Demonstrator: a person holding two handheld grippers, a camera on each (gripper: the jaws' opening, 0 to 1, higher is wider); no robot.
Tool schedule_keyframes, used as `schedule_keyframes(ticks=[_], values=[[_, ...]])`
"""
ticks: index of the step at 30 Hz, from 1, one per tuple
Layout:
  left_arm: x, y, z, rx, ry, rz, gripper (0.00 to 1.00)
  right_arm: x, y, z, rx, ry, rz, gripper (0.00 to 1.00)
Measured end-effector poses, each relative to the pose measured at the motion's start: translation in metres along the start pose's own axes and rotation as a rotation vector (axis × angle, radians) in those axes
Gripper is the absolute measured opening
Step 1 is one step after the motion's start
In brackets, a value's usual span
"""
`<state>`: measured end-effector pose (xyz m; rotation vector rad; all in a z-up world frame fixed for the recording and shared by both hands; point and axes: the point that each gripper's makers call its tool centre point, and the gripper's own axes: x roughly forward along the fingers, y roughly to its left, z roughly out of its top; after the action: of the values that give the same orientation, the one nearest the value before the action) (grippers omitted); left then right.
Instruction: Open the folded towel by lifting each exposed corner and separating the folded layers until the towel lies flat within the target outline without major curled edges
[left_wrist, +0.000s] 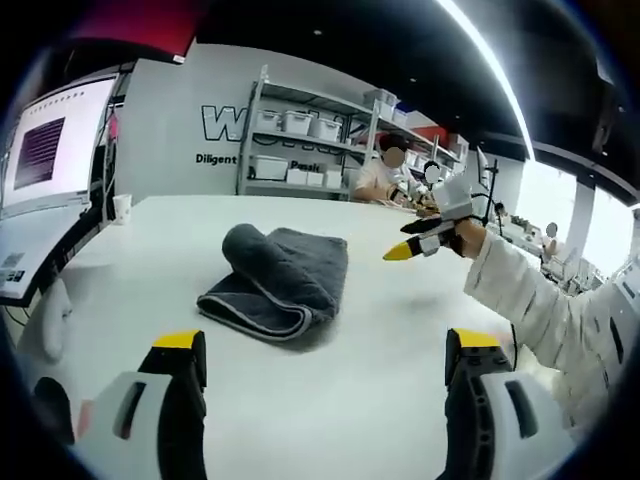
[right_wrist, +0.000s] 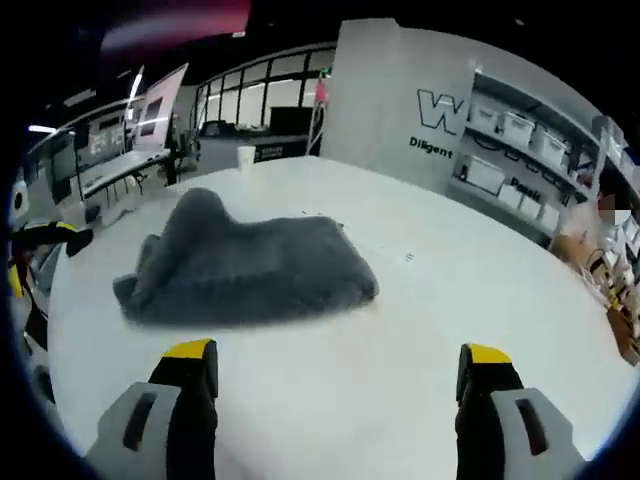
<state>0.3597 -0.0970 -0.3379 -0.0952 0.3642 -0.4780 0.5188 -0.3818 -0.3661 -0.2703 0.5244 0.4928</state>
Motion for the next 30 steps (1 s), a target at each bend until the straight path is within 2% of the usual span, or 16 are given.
schedule_keyframes(ticks=[2, 14, 16, 18, 20, 23, 27, 30], values=[[0.001, 0.002, 0.000, -0.003, 0.001, 0.002, 0.98, -0.018, 0.016, -0.003, 0.015, -0.030, 0.011, 0.99], [0.001, 0.001, 0.002, -0.002, -0.001, -0.005, 0.98, -0.073, 0.091, -0.010, -0.010, -0.131, 0.035, 0.99], [0.001, 0.001, 0.002, 0.001, -0.001, -0.004, 0.98, -0.078, 0.102, -0.012, 0.002, -0.140, 0.058, 0.99], [0.001, 0.002, 0.001, 0.001, -0.002, 0.002, 0.98, -0.082, 0.120, -0.015, 0.003, -0.144, 0.112, 0.97], [0.001, 0.003, 0.001, 0.001, -0.001, 0.004, 0.98, -0.083, 0.127, -0.016, 0.006, -0.146, 0.133, 0.96], [-0.001, 0.005, -0.001, -0.007, -0.005, 0.008, 0.98, -0.084, 0.156, -0.017, -0.022, -0.152, 0.179, 0.96], [-0.004, 0.005, -0.002, -0.011, -0.009, 0.008, 0.98, -0.085, 0.165, -0.013, -0.028, -0.163, 0.186, 0.95], [-0.010, 0.007, -0.002, -0.011, -0.012, 0.017, 0.98, -0.080, 0.181, -0.001, -0.030, -0.202, 0.232, 0.91]])
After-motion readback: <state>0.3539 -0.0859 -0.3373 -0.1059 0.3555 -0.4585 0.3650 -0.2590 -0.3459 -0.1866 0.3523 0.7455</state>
